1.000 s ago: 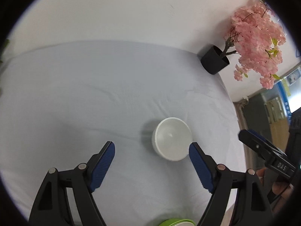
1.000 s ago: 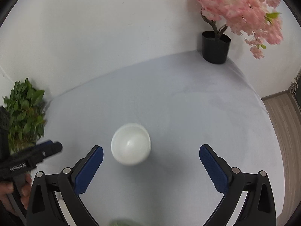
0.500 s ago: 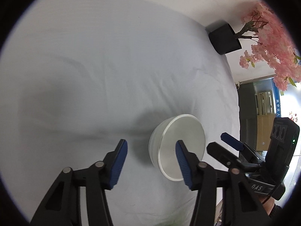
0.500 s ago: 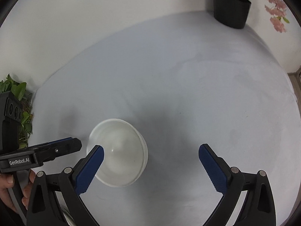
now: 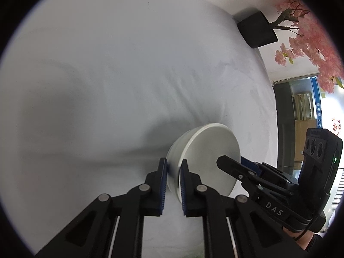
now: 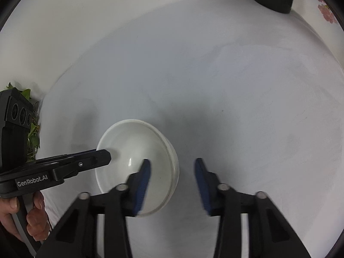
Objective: Organize plates and bowls
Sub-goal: 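Grasp the small white bowl rim with both tools, then lift the small white bowl and carry it toward the bowl stack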
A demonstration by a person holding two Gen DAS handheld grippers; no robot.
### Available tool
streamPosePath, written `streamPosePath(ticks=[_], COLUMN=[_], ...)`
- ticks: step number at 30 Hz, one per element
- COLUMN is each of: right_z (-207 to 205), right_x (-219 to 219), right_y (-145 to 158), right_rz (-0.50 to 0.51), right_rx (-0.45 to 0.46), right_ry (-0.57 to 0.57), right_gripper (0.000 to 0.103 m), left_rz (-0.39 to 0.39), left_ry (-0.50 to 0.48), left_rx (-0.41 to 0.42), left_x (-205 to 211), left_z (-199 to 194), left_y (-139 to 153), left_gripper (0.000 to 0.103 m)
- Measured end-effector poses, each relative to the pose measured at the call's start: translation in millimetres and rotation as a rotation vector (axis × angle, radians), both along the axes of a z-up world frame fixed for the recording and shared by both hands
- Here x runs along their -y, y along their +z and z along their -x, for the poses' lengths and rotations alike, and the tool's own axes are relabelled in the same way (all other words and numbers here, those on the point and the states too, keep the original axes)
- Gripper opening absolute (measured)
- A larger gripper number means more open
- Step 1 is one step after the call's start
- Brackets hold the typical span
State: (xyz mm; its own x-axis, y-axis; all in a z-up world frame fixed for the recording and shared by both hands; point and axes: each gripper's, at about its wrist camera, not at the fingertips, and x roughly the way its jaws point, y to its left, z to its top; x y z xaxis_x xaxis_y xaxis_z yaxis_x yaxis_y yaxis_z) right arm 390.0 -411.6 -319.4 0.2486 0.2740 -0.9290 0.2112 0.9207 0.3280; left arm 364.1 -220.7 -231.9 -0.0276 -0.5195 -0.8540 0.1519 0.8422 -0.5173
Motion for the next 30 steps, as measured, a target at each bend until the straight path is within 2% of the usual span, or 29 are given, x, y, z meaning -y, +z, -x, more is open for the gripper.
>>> streamPosePath(ticks=[2, 3, 15, 21, 26, 30], right_z=[1, -1, -20, -27, -20, 12], right_x=[-2, -5, -18, -24, -39, -61], right_y=[-6, -6, -4, 34, 88, 134], right_rz=[0.015, 0.016, 0.04, 0.054, 0.063, 0.03], right_rx=[-0.002, 0.001, 0.007, 0.064, 0.14, 0.197], right_ry=[-0.003, -0.003, -0.027, -0.015, 0.007, 0.01], right_gripper=[0.01, 0.009, 0.007, 0.006, 0.007, 0.007], left_rz=[-0.006, -0.01, -0.082, -0.069, -0.075, -0.1], left_ry=[0.0, -0.001, -0.013, -0.002, 0.012, 0.034], left_rx=[0.003, 0.005, 0.039, 0.117, 0.201, 0.277], left_x=[1, 1, 3, -8, -21, -31], left_z=[0, 0, 7, 25, 52, 91], left_y=[0, 0, 12, 58, 115, 162], left_gripper=[0.01, 0.01, 0.007, 0.007, 0.007, 0.007])
